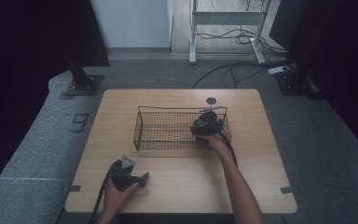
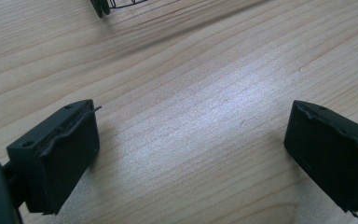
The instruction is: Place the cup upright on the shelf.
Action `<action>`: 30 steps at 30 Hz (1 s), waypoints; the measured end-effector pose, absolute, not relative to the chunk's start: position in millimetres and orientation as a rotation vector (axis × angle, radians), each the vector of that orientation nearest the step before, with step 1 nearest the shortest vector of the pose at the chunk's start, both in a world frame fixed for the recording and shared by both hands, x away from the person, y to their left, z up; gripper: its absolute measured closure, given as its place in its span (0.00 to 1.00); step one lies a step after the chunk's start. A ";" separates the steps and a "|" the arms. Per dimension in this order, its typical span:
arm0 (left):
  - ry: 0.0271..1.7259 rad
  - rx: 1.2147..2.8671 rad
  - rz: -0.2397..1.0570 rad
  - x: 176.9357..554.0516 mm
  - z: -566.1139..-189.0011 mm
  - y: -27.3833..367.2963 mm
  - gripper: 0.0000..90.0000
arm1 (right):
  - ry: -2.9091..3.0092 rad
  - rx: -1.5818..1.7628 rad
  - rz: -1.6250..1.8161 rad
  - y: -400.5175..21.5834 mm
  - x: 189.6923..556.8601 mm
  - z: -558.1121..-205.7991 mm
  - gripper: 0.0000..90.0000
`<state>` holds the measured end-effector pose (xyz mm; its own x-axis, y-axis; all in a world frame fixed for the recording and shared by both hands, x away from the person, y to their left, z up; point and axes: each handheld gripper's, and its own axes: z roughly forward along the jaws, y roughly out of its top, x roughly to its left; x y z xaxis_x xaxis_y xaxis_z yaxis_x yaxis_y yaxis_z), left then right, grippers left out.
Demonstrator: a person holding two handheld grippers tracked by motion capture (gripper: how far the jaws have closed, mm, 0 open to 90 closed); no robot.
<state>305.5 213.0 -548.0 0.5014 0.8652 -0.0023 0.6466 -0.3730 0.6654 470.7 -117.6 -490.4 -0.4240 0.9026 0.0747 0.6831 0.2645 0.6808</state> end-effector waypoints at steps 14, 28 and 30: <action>1.234 2.139 0.467 305.5 -548.0 213.0 0.03 | 2.228 1.470 0.869 -117.8 471.8 -490.9 0.14; 1.234 2.138 0.466 305.5 -548.0 213.0 0.03 | 2.194 1.451 0.911 -122.5 465.7 -481.7 0.12; 1.234 2.138 0.466 305.5 -548.0 213.0 0.03 | 2.182 1.447 0.927 -124.3 464.1 -479.1 0.11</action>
